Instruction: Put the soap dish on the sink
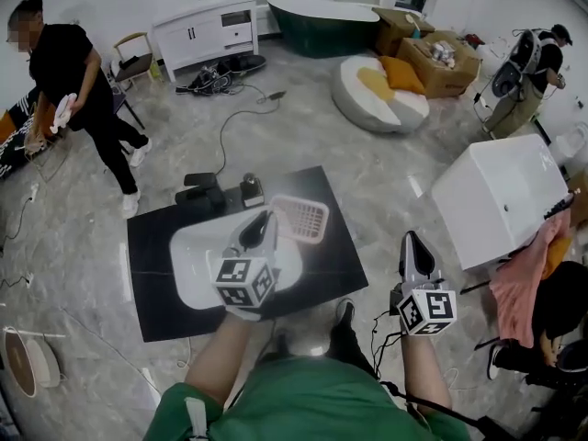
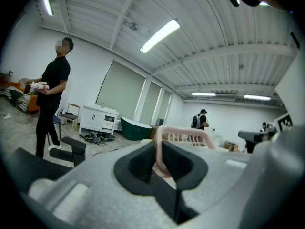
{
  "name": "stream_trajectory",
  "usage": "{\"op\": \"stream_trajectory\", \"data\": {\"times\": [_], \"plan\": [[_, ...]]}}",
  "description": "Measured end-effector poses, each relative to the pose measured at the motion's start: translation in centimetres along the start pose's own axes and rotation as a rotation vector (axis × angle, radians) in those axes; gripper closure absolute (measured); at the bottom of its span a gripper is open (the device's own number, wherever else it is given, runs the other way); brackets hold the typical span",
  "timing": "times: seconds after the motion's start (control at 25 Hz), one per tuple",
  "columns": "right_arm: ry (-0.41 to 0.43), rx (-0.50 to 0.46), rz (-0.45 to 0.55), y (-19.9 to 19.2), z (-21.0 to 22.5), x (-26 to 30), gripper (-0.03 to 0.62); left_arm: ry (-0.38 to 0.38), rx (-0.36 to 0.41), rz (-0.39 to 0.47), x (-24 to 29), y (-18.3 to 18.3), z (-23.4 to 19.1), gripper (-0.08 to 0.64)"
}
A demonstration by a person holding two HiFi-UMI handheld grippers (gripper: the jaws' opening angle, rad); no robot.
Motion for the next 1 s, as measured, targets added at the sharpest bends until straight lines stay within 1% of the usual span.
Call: {"op": "stream_trajectory", "data": {"times": [0.12,0.24,0.4,0.48,0.64,0.8,0.88,1.0], "plan": [[0.079,0.026,-0.017,-1.2,2.5,4.0,0.594,0.064,0.003,-0.011,2.6,-0.9,0.5,0.517],[0.155,0.036,-0.021,-1.5,5.5,7.8,0.595,0.137,0.008,-0.015,5.0,-1.5,1.3,0.517],[0.205,0.056,-0.025,-2.0,10.1,12.0,0.594,0.224,0.015,-0.010,7.9,-2.1,2.1,0.517],[0.230,0.066,-0.032,-2.6,11.6,13.6,0.594,0.267,0.011,-0.011,8.7,-2.5,2.2,0.517],[0.296,0.083,-0.041,-3.5,13.6,16.3,0.595,0.349,0.004,-0.011,9.7,-3.0,2.6,0.517],[0.361,0.104,-0.061,-5.1,14.9,18.6,0.594,0.411,-0.020,-0.019,11.4,-4.6,2.5,0.517],[0.382,0.113,-0.078,-6.0,15.5,19.6,0.594,0.434,-0.028,-0.040,12.8,-5.5,2.2,0.517],[0.390,0.125,-0.112,-7.6,16.0,20.6,0.594,0.456,-0.033,-0.083,14.4,-7.1,1.3,0.517]]}}
Point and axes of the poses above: the fingertips, and each gripper's own axes: x forward along the fingers, z to its right, y out of its top, the point moved 4 cm from there along -x, backward along the fingers, and after that the axes turned 5 degrees about z, right-handed, at the moved point
